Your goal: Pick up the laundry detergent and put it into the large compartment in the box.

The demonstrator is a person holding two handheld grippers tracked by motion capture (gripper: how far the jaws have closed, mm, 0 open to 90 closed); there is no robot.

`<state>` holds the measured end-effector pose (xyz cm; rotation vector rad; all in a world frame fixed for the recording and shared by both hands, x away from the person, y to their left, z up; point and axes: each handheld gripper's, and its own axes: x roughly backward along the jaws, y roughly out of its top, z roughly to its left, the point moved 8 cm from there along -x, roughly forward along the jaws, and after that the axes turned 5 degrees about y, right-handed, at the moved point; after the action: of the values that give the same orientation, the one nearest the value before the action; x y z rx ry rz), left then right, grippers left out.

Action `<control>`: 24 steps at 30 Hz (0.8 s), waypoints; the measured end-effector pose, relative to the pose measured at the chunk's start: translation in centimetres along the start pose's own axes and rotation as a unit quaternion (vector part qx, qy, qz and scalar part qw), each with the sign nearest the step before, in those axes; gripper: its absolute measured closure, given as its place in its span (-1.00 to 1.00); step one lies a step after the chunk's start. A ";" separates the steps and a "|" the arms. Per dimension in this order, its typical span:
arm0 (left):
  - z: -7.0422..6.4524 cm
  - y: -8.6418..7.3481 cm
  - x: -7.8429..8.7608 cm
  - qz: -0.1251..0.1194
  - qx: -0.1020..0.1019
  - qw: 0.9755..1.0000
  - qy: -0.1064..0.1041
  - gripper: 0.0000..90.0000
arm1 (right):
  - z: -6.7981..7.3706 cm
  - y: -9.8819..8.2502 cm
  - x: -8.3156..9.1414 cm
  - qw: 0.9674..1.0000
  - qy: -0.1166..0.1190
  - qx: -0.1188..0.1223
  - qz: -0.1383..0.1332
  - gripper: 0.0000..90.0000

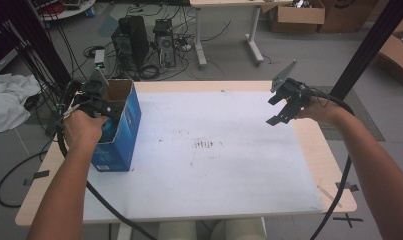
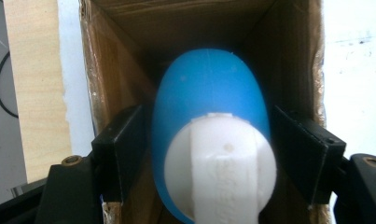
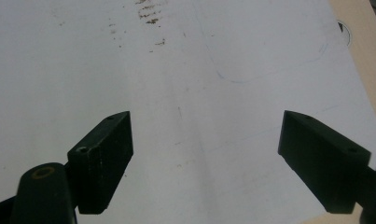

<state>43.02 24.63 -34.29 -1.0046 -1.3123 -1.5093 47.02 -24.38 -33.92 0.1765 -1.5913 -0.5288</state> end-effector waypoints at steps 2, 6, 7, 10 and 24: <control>0.1 0.0 0.1 -0.001 0.004 1.000 0.001 -0.38 | 0.0 0.0 0.1 1.000 0.000 0.000 0.000 -0.60; 0.0 0.0 0.2 -0.001 0.007 1.000 -0.007 -0.42 | 0.0 0.0 0.1 1.000 0.000 0.001 0.000 -0.60; 0.1 -0.1 0.3 -0.001 0.008 1.000 -0.006 -0.42 | 0.0 0.0 0.1 1.000 -0.001 0.001 0.000 -0.60; 0.1 -0.1 0.6 -0.002 0.008 1.000 -0.006 -0.43 | 0.1 0.1 0.1 1.000 -0.001 0.002 -0.001 -0.60; 0.2 0.3 2.8 -0.008 0.011 1.000 -0.009 -0.56 | 0.5 0.3 0.6 1.000 -0.004 0.005 -0.004 -0.60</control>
<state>42.52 24.51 -31.56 -0.9977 -1.3489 -1.4981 46.57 -24.23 -33.22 0.1894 -1.6015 -0.5287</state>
